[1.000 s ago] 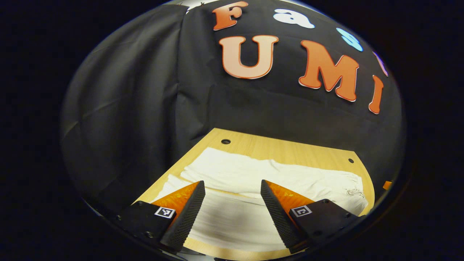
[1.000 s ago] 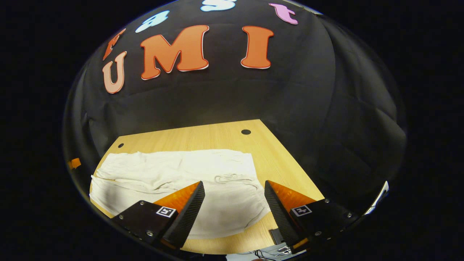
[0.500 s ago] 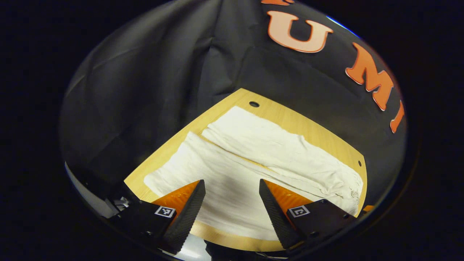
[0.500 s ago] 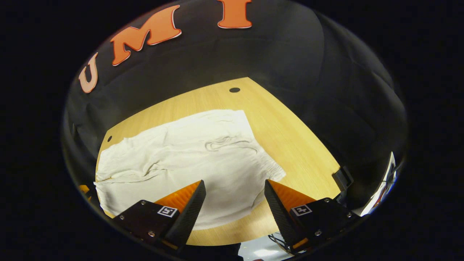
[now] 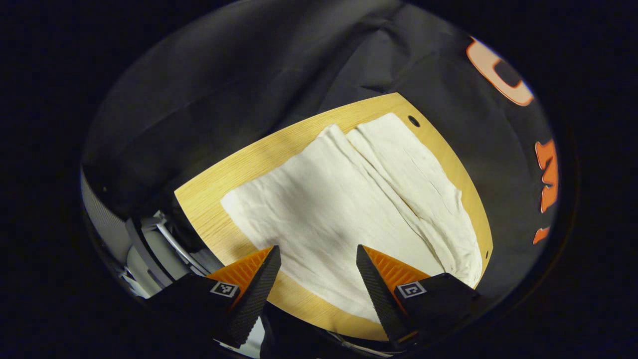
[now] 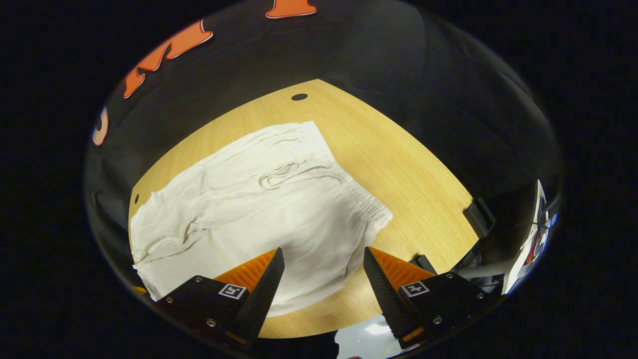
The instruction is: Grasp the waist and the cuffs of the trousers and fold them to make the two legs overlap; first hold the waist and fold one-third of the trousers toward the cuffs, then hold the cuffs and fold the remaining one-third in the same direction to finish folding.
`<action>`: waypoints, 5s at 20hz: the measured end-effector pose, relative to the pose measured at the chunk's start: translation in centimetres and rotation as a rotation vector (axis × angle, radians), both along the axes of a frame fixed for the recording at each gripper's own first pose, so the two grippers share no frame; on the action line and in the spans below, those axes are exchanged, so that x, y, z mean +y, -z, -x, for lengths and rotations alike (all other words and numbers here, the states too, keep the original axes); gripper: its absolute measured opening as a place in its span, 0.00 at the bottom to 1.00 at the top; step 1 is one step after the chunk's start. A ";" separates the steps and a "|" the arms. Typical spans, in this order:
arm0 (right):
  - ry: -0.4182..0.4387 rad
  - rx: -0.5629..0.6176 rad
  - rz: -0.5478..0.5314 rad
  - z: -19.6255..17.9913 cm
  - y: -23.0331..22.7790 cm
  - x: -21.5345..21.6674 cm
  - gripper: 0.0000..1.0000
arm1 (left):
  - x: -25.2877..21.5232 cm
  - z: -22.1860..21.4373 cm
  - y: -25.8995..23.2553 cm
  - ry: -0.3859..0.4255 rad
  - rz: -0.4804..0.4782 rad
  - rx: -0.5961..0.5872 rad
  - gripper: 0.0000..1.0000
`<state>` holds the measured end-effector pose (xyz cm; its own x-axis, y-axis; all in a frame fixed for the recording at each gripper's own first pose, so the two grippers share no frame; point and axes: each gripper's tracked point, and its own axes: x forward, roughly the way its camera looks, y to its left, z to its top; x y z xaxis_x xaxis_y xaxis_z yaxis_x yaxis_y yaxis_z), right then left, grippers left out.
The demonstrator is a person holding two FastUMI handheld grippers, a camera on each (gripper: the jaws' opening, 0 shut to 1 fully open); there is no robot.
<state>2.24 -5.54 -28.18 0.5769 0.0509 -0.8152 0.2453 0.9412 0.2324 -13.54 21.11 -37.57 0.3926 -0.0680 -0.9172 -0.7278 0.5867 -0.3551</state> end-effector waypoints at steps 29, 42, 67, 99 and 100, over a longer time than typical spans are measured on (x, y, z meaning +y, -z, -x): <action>0.254 0.052 -0.200 -1.0 4.8 -3.9 0.88 | 4.1 -4.9 5.3 -0.170 0.124 -0.162 0.04; 0.548 0.058 -0.476 -3.3 7.3 -3.9 0.16 | 5.5 -7.4 1.0 -0.058 0.041 -0.230 0.04; 0.562 -0.086 -0.513 -9.1 -6.2 -1.7 0.05 | 7.7 -25.3 -4.1 0.270 0.057 -0.382 0.04; 0.530 -0.036 -0.774 -26.7 -4.9 1.9 0.11 | 6.1 -41.9 -3.1 0.320 -0.079 -0.363 0.36; 0.518 -0.061 -0.782 -27.1 -4.8 1.9 0.16 | 6.4 -42.5 -3.1 0.304 -0.103 -0.372 0.46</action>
